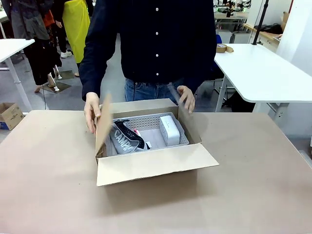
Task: Pack the gift set into the box.
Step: Press and hold the closed box until the human finishes sealing it.
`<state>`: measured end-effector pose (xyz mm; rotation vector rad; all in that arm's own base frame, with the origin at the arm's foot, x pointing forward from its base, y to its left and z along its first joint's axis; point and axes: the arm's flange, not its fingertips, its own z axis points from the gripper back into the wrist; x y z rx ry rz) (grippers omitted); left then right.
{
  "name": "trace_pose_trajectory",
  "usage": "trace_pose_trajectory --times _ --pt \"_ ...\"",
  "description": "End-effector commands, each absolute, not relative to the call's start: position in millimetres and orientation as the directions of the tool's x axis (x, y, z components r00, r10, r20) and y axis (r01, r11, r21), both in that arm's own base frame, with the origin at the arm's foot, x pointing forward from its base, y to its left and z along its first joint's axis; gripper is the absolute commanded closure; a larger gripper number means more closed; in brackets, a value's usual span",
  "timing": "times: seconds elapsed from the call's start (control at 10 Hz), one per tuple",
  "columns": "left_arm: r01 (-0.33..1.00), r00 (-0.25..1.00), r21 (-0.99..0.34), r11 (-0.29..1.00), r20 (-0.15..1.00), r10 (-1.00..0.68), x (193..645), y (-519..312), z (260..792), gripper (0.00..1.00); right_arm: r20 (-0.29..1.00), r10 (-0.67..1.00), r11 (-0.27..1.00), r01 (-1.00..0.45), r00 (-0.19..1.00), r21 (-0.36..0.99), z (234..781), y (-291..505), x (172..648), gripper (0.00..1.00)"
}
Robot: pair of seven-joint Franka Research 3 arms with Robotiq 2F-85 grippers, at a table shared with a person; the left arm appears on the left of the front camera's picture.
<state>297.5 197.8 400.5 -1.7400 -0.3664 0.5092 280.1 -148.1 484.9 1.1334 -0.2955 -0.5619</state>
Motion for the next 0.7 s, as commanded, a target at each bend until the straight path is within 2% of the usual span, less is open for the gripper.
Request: trace_pose_trajectory --times 0.0,0.6 --pt "-0.031 0.862 -0.972 -0.232 -0.143 0.487 293.9 195.2 400.9 0.0 -0.052 -0.559 0.296 0.258 0.827 0.92 482.8 -146.8 281.4 0.0" --pt "-0.031 0.862 -0.972 -0.232 -0.143 0.487 293.9 195.2 400.9 0.0 -0.052 -0.559 0.296 0.258 0.827 0.92 482.8 -146.8 281.4 0.0"
